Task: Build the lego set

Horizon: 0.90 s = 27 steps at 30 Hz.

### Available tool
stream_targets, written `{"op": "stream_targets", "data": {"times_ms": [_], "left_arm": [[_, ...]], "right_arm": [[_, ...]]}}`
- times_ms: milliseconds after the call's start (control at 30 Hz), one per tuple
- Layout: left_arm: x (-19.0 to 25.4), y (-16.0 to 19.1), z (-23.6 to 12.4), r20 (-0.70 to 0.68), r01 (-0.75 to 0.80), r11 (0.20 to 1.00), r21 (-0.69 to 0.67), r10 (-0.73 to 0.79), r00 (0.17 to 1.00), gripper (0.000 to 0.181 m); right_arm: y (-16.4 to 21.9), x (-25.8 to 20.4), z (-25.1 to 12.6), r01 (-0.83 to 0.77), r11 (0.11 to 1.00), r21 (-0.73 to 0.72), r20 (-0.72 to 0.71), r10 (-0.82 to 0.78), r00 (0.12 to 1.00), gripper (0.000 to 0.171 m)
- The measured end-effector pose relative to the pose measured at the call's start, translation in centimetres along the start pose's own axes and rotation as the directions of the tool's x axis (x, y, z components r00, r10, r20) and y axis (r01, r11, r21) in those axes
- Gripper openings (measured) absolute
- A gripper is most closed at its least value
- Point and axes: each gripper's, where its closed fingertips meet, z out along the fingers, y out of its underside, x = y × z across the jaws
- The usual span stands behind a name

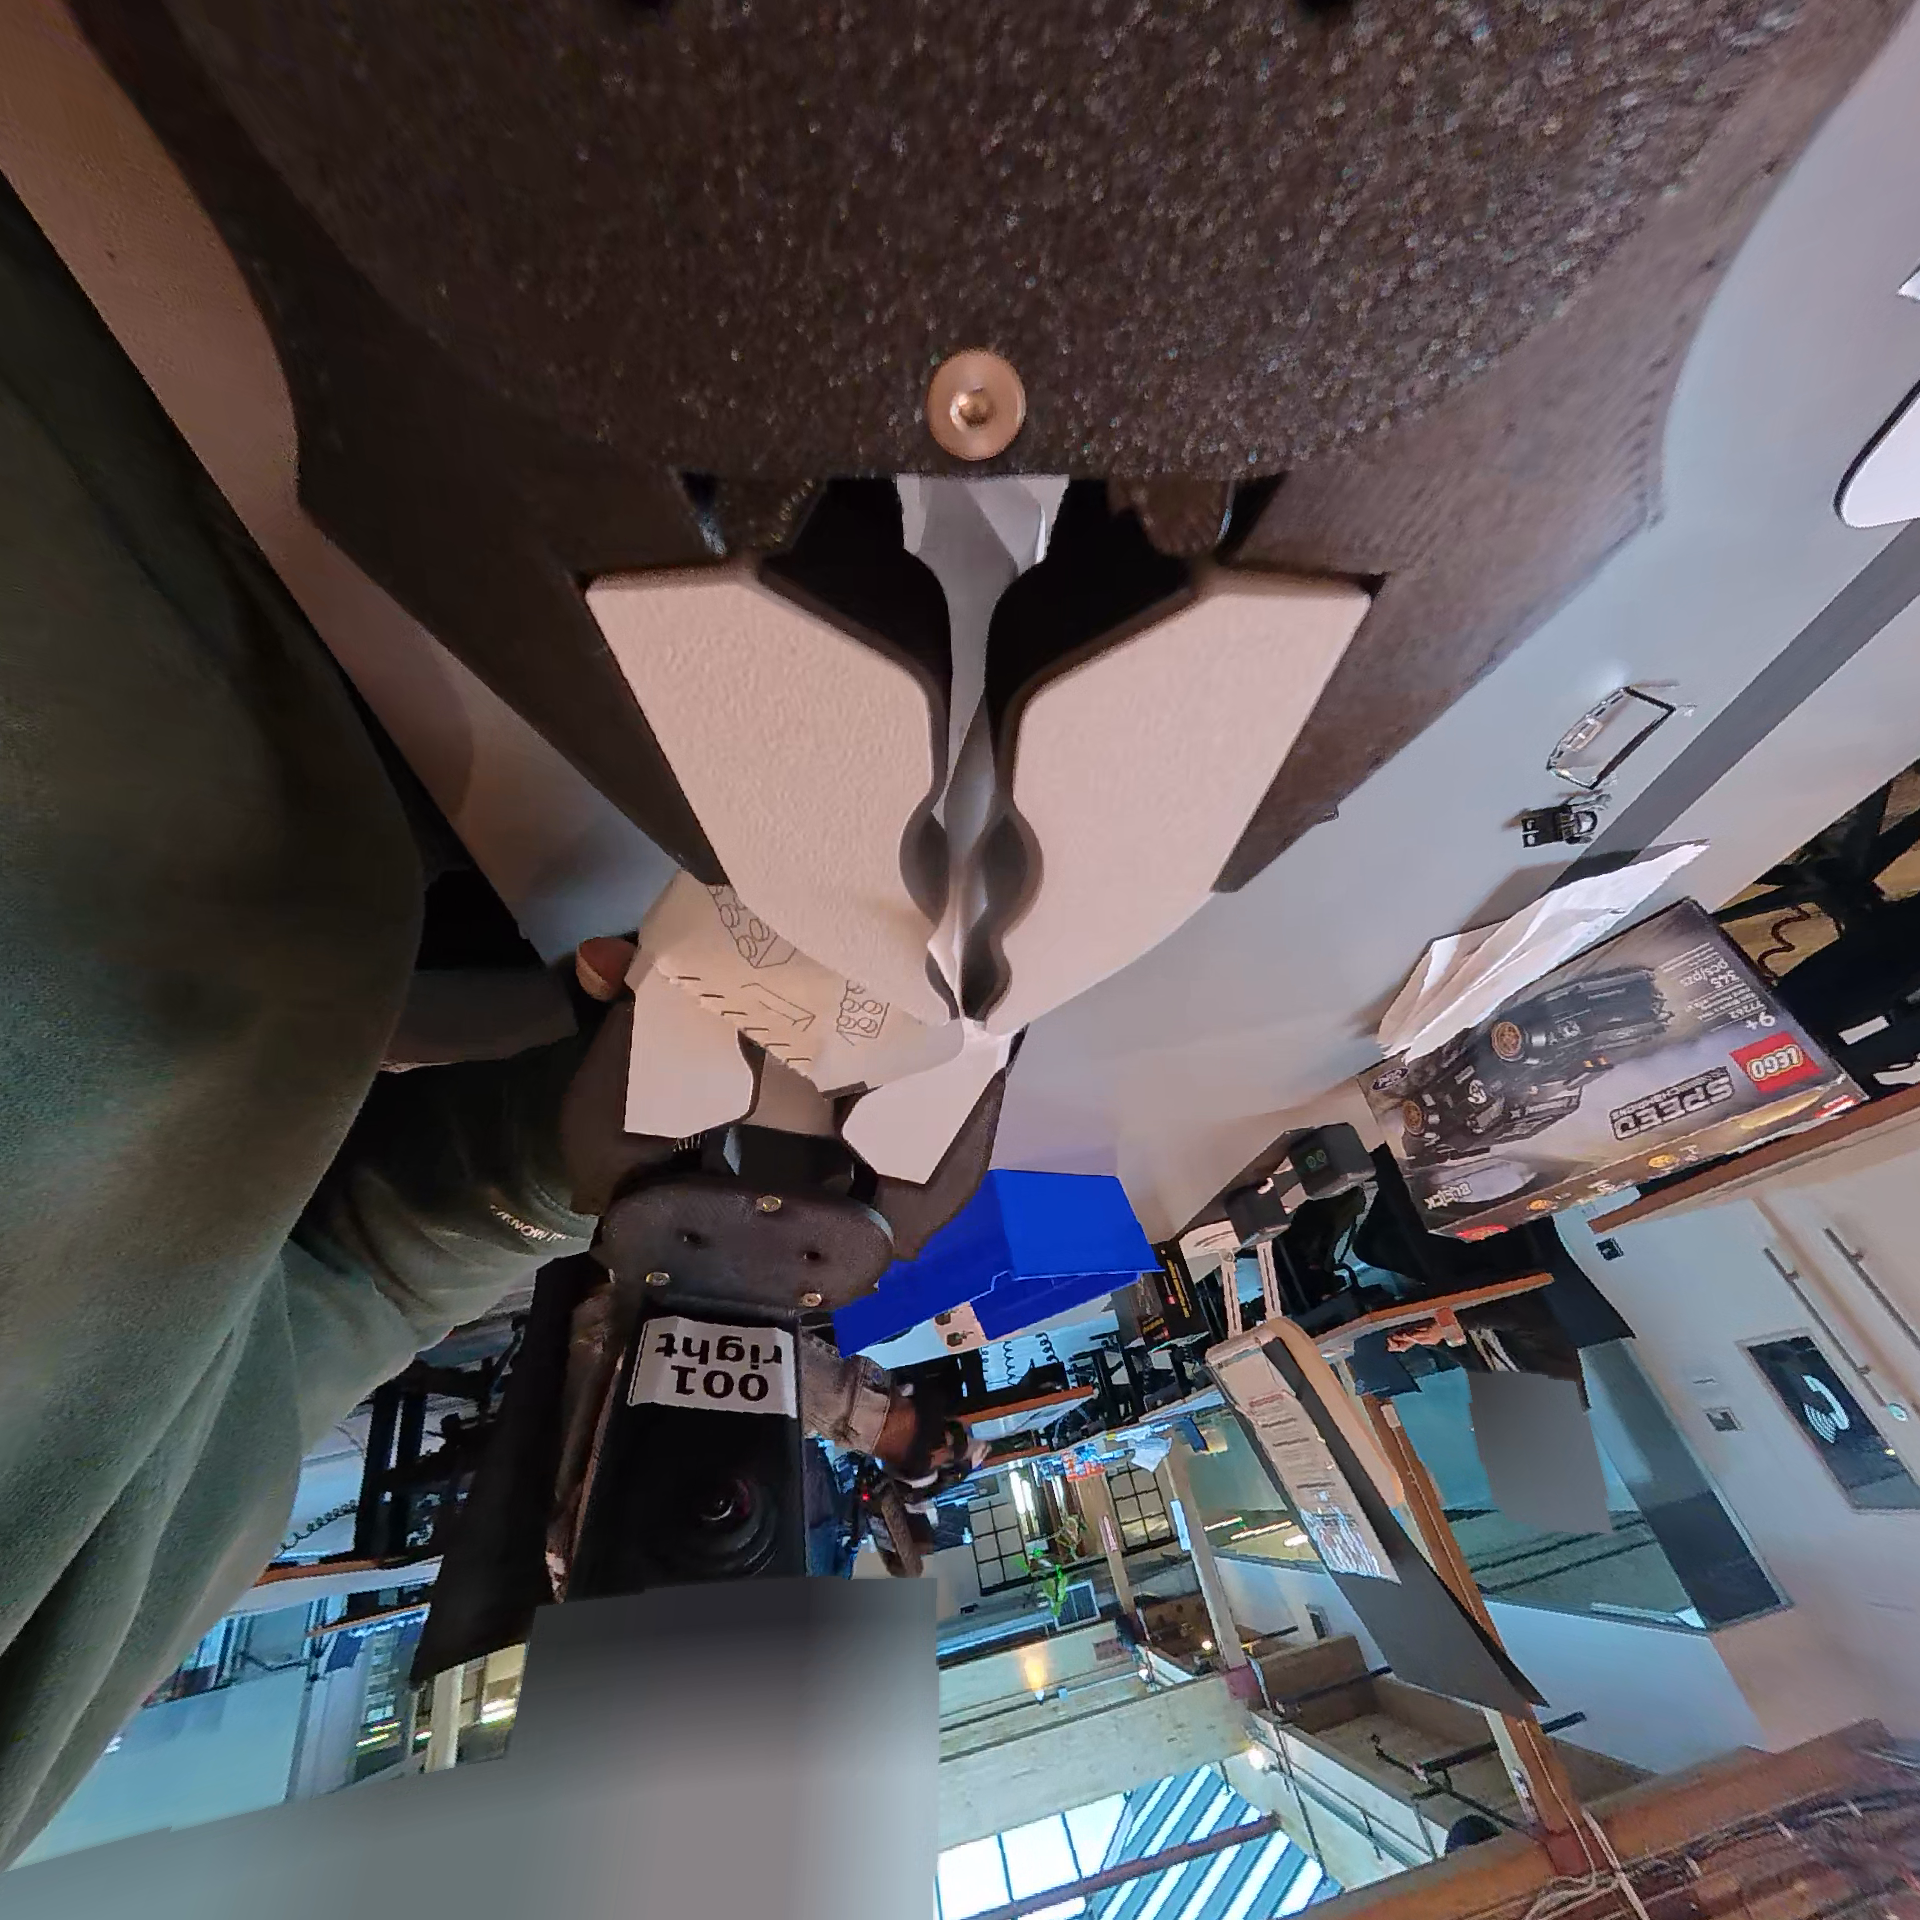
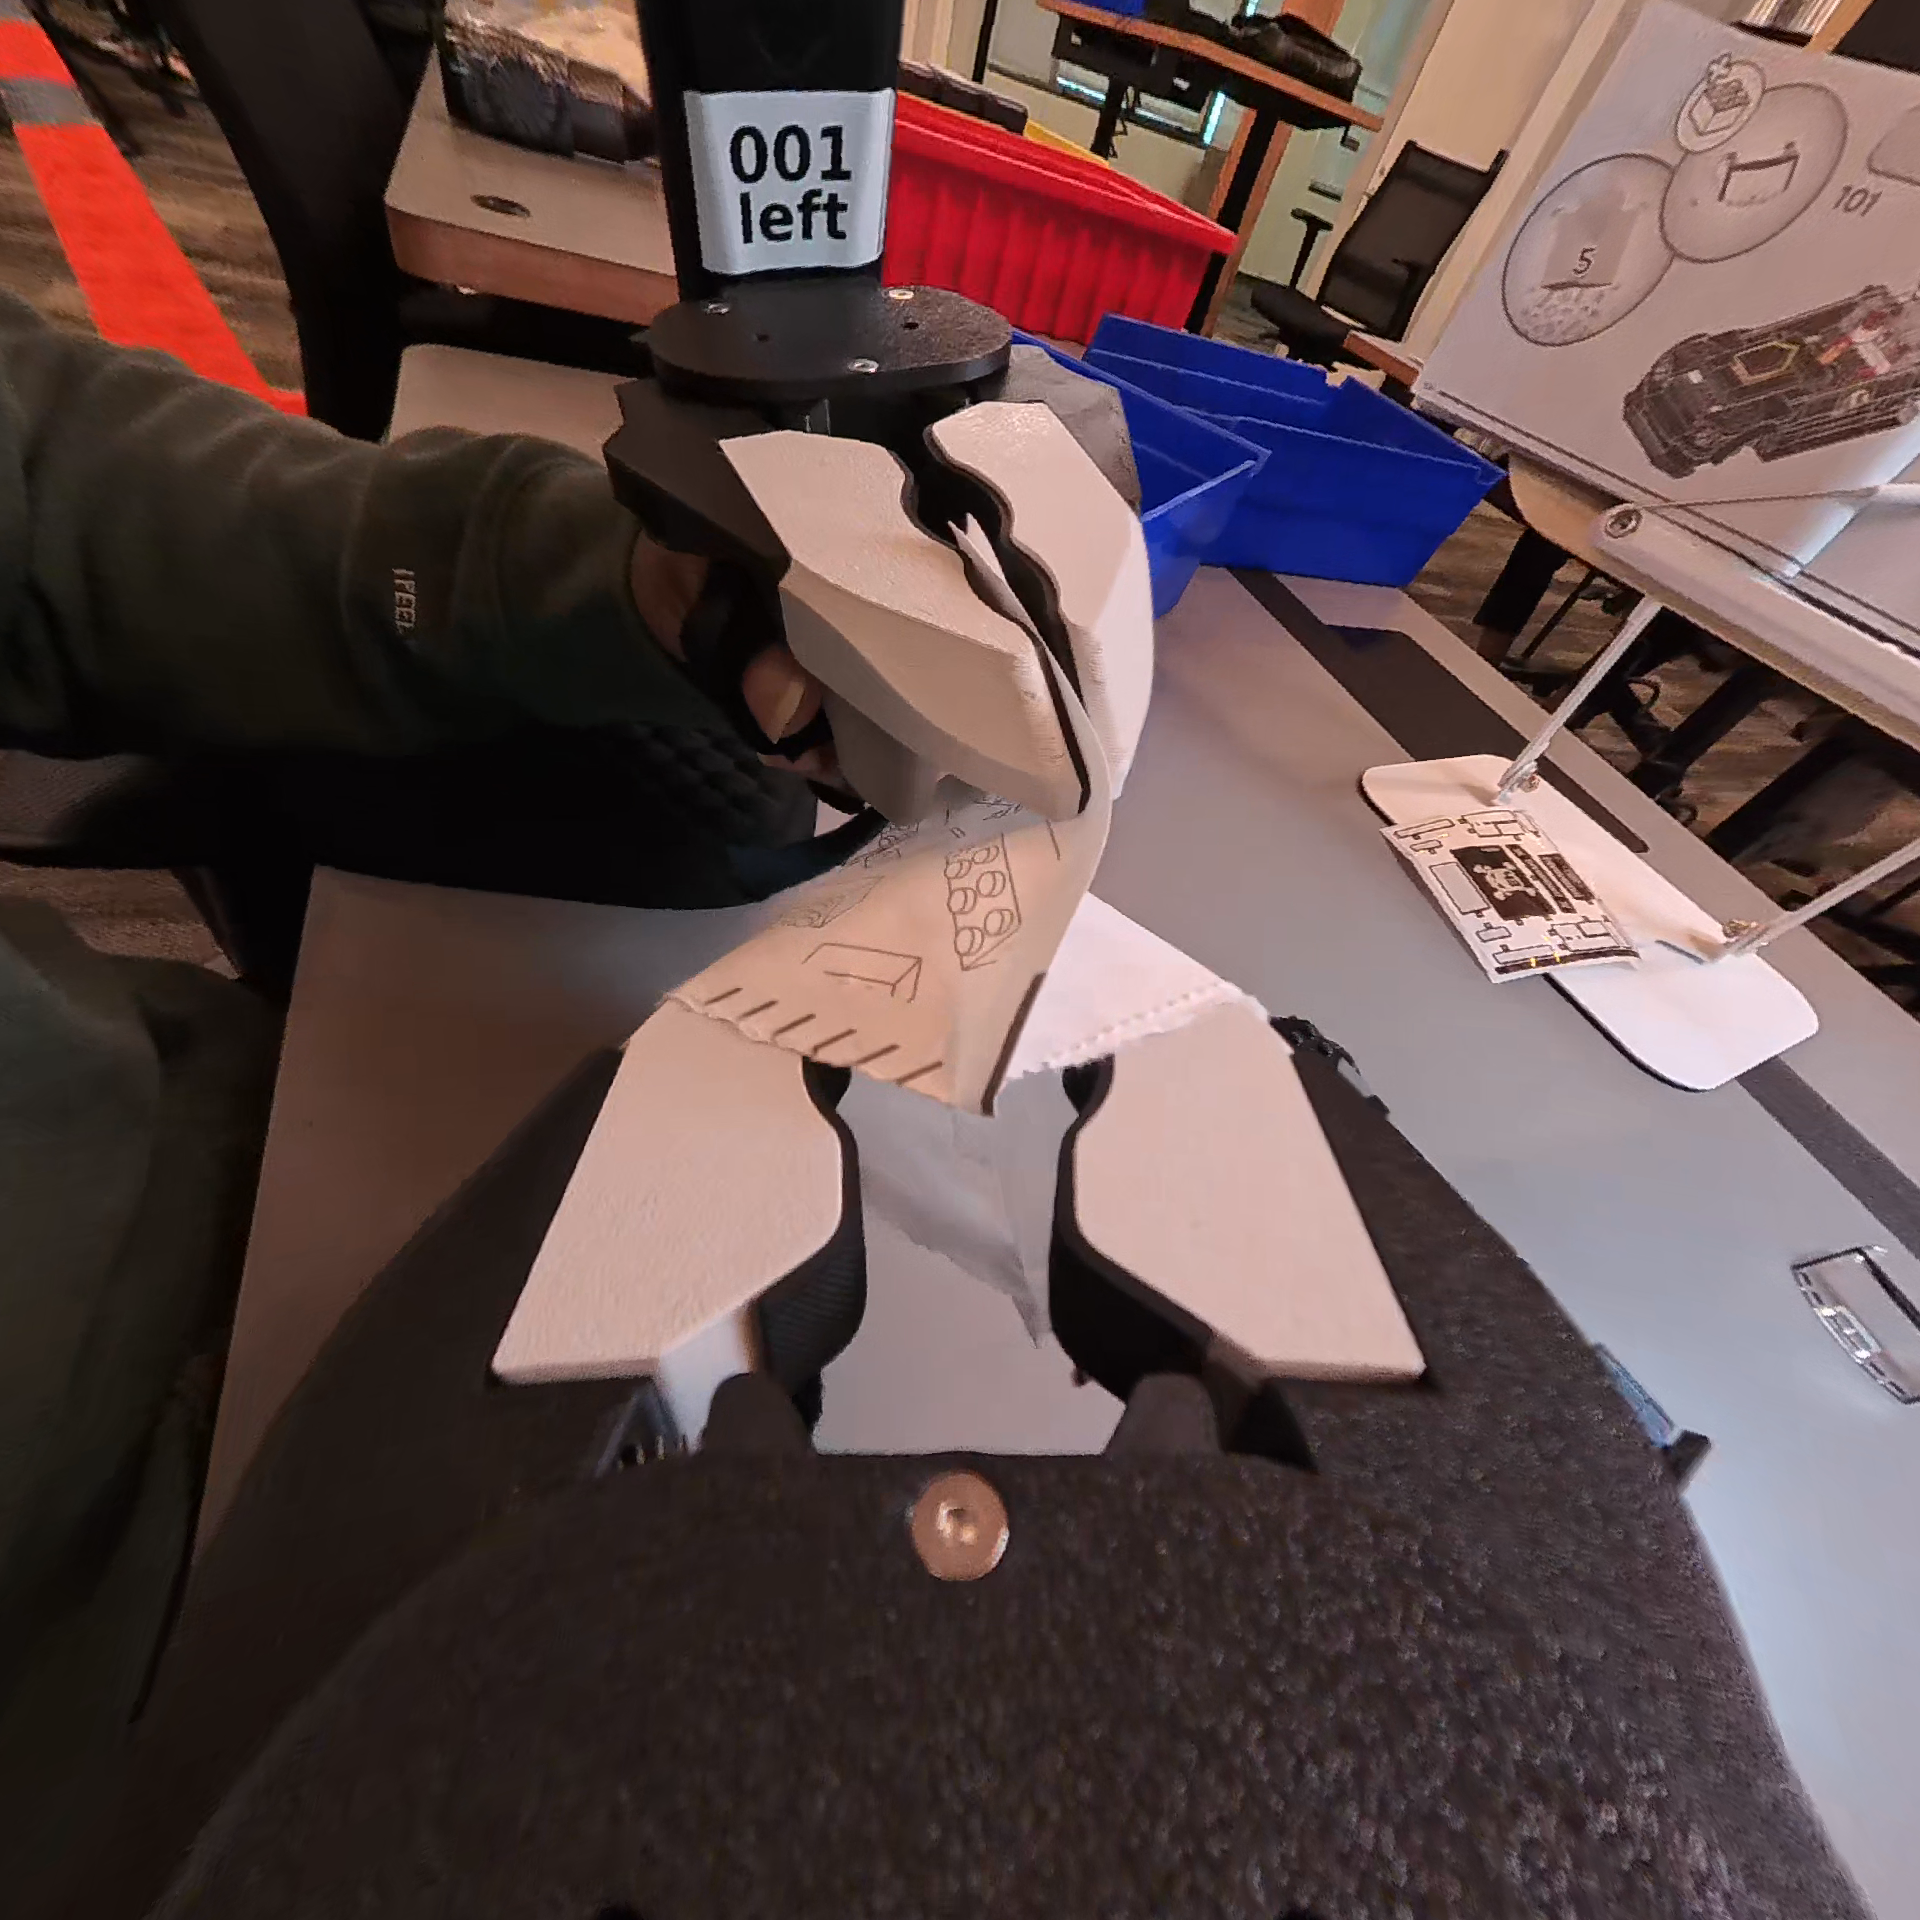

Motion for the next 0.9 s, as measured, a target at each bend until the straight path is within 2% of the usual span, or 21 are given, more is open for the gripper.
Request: {"op": "stream_targets", "data": {"times_ms": [200,300,367,467,733,900], "left_arm": [[0.2,0.1,0.1,-0.008,-0.002,1.0,-0.004,0.002,1.0,0.0],[0.2,-0.4,-0.2,-0.021,0.017,1.0,0.021,-0.017,1.0,0.0],[0.1,-0.7,-0.5,-0.03,0.036,0.999,0.041,-0.035,0.999,0.0],[0.2,-1.0,-0.5,-0.04,0.056,0.997,0.06,-0.054,0.998,0.0],[-0.1,-0.3,-0.2,-0.008,0.037,0.999,0.025,-0.037,0.999,0.0],[0.1,0.5,0.2,-0.004,0.016,1.0,-0.023,-0.016,1.0,0.0]], "right_arm": [[0.5,-0.3,-0.2,0.005,1.0,-0.017,0.028,-0.005,1.0,0.037],[2.1,0.6,-0.2,0.012,0.994,-0.109,-0.014,-0.013,1.0,0.019],[2.5,0.9,-0.3,0.05,0.992,-0.113,-0.049,-0.056,0.997,0.006],[2.9,0.6,0.1,0.045,0.99,-0.132,-0.041,-0.051,0.998,0.002],[1.5,-0.4,0.8,-0.025,0.998,-0.055,0.027,0.026,0.999,0.041],[1.8,-0.8,0.8,-0.018,0.997,-0.081,0.047,0.022,0.999,0.051]]}}
